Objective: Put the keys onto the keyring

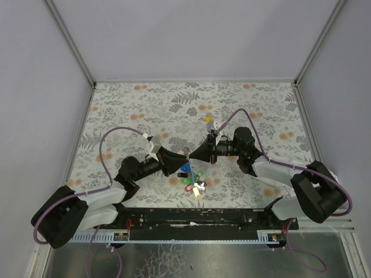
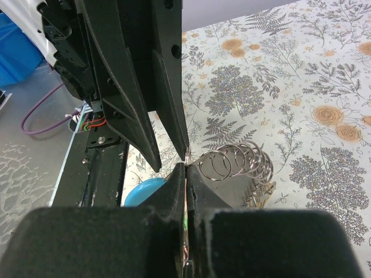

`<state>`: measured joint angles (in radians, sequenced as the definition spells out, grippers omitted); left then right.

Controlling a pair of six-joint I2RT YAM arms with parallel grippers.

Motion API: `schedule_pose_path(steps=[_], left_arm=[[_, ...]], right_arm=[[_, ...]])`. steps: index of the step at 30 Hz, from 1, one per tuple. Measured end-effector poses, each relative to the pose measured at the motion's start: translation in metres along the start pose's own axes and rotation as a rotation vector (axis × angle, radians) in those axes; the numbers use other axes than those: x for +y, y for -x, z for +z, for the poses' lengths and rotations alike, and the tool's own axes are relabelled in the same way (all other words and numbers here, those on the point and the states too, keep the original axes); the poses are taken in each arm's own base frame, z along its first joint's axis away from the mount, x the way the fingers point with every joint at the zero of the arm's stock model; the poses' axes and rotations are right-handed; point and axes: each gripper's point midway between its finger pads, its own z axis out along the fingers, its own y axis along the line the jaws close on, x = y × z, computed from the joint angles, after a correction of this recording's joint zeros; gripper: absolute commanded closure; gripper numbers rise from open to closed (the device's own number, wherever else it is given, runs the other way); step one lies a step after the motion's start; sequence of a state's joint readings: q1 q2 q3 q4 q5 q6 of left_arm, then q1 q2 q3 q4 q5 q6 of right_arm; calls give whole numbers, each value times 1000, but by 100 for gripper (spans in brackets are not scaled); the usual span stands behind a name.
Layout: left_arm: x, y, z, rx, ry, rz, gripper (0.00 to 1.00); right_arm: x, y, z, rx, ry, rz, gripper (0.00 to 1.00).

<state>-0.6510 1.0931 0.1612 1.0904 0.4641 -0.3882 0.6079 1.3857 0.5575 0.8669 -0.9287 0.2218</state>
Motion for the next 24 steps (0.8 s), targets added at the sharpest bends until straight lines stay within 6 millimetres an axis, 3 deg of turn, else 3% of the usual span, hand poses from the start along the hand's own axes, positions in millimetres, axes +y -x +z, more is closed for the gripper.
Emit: schedule_pose_path(steps=[9,17,24], left_arm=[[5,0,0,7,-11,5,77],[14,15,-5,-32,16,28,75],[10,0,-4,21,-26,-8,74]], right_arm=[[1,0,0,-1,8,-3,100],[3,-1,0,3,17,-1,100],[6,-2,0,6,34,-1,100]])
